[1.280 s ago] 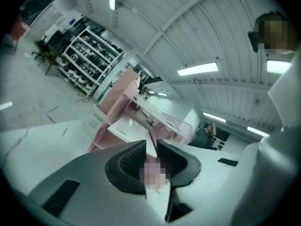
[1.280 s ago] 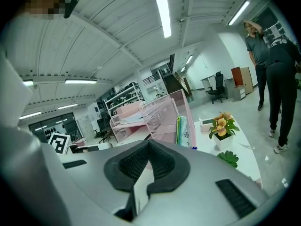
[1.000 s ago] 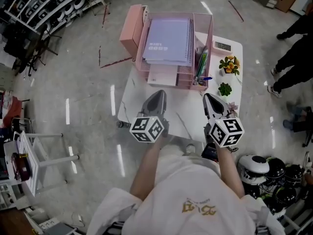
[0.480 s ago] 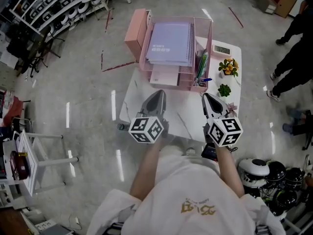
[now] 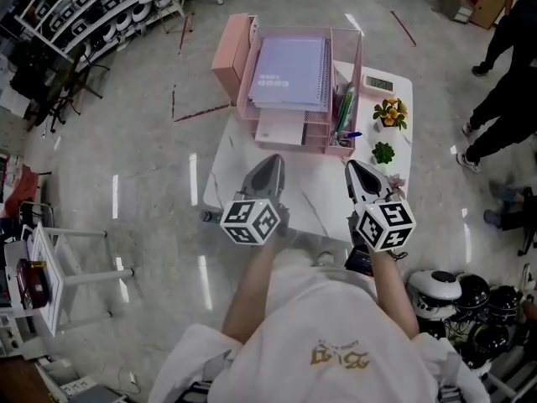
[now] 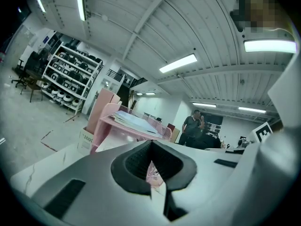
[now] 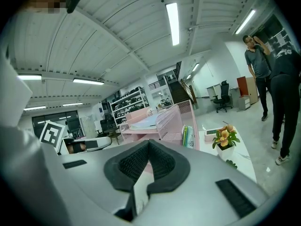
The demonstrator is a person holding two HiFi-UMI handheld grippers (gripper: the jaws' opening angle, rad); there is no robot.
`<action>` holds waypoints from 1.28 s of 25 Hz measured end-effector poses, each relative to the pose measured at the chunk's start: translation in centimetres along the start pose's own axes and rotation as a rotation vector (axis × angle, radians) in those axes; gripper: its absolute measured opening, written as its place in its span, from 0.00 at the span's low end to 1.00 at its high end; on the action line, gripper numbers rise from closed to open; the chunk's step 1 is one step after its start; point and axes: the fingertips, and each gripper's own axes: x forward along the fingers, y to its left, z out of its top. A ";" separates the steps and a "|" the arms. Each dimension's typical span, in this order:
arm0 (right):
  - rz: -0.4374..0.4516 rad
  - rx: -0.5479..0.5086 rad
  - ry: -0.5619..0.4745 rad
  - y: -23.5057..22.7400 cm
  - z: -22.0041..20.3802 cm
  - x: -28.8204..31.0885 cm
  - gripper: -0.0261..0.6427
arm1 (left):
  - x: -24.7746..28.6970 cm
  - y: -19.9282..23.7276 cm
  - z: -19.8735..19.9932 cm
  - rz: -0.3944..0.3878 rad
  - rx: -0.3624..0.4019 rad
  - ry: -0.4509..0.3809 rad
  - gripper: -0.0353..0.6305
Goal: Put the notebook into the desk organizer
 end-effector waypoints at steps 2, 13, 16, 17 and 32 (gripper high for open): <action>0.003 -0.003 0.004 0.0 -0.1 -0.1 0.05 | 0.0 -0.1 0.0 -0.001 0.000 0.000 0.08; -0.003 -0.015 0.007 -0.2 0.0 -0.5 0.05 | 0.0 -0.6 -0.1 -0.004 -0.007 -0.001 0.08; -0.001 -0.015 0.007 -0.1 0.0 -0.6 0.05 | -0.1 -0.6 -0.1 -0.004 -0.008 -0.003 0.08; -0.001 -0.015 0.007 -0.1 -0.1 -0.6 0.05 | -0.1 -0.6 -0.1 -0.004 -0.009 -0.004 0.08; -0.002 -0.009 0.006 0.0 -0.2 -0.7 0.05 | -0.2 -0.4 -0.4 -0.006 -0.021 0.004 0.08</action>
